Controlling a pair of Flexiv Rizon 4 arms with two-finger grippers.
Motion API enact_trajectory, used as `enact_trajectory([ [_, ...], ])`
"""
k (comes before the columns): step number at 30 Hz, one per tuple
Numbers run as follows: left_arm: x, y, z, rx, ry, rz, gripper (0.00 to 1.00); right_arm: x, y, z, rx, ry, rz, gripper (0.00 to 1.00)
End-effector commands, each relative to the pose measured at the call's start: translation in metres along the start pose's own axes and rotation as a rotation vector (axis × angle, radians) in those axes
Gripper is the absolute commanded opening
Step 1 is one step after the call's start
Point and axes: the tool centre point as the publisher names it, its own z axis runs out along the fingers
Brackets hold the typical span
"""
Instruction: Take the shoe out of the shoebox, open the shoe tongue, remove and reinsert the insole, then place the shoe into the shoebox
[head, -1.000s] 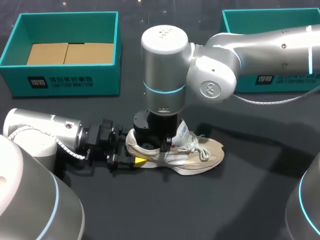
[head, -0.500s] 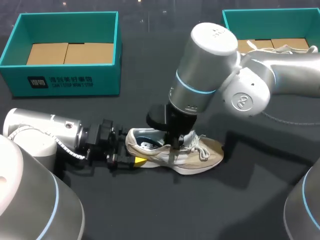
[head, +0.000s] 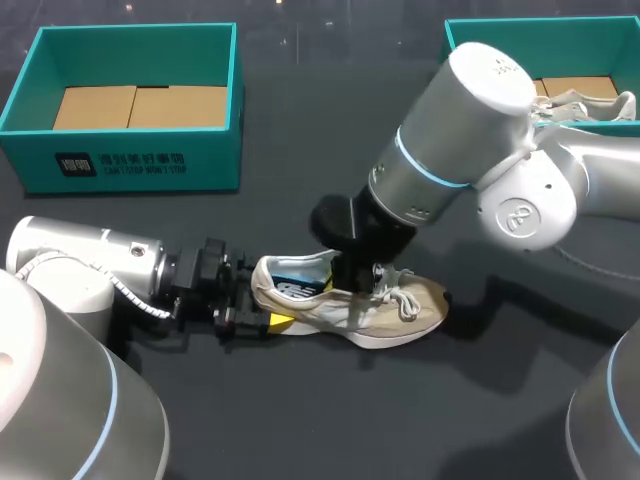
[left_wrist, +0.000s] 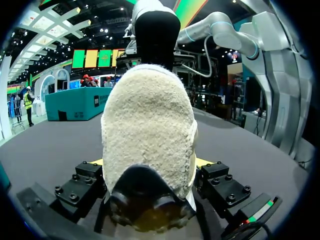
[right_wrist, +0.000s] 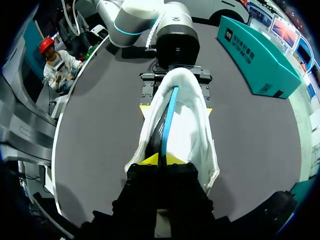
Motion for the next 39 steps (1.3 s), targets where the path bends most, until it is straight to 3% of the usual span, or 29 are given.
enact_trajectory([
  [1, 0.000, 0.001, 0.001, -0.001, -0.002, 0.000, 0.00, 0.000, -0.011, -0.004, -0.083, 0.004, 0.008, 0.00],
  [10, 0.000, 0.001, 0.001, -0.001, -0.002, 0.000, 0.00, -0.005, -0.021, -0.010, -0.149, 0.017, -0.008, 0.00],
  [19, 0.000, 0.001, 0.001, -0.001, -0.002, 0.000, 0.00, -0.007, 0.007, -0.019, -0.162, 0.016, -0.126, 0.00],
  [25, 0.000, 0.001, 0.001, -0.001, -0.002, 0.000, 0.00, -0.009, 0.010, -0.023, -0.159, 0.006, -0.135, 0.00],
  [39, 0.000, 0.001, 0.001, -0.001, -0.002, 0.000, 0.00, -0.009, -0.010, -0.028, -0.171, 0.004, -0.097, 0.00],
])
